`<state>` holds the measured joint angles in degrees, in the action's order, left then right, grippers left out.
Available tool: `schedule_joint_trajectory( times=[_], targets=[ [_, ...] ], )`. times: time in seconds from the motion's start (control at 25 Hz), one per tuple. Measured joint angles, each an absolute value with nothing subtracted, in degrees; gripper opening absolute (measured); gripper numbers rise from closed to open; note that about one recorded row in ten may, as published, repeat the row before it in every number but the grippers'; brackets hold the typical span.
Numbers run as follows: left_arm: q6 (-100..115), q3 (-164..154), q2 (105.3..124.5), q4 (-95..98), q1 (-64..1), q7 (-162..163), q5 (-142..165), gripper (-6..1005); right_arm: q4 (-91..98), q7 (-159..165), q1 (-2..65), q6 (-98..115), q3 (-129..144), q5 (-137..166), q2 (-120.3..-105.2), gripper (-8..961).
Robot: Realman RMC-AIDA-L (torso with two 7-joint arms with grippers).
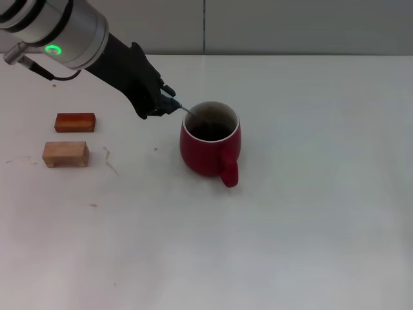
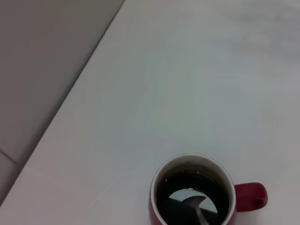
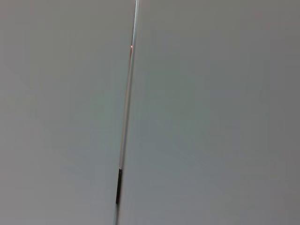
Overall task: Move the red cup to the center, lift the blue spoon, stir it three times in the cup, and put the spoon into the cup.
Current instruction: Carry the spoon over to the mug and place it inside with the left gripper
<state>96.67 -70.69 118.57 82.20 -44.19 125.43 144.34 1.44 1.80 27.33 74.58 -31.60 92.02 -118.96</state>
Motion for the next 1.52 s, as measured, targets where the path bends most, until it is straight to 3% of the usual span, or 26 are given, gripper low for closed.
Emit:
schedule_joint_trajectory(
  times=[1.52],
  targets=[
    [88.5, -83.5, 119.01, 79.6, -44.3, 125.6, 148.8, 162, 0.4, 1.4, 25.9, 75.3, -31.1, 92.3, -119.09, 670]
  ],
)
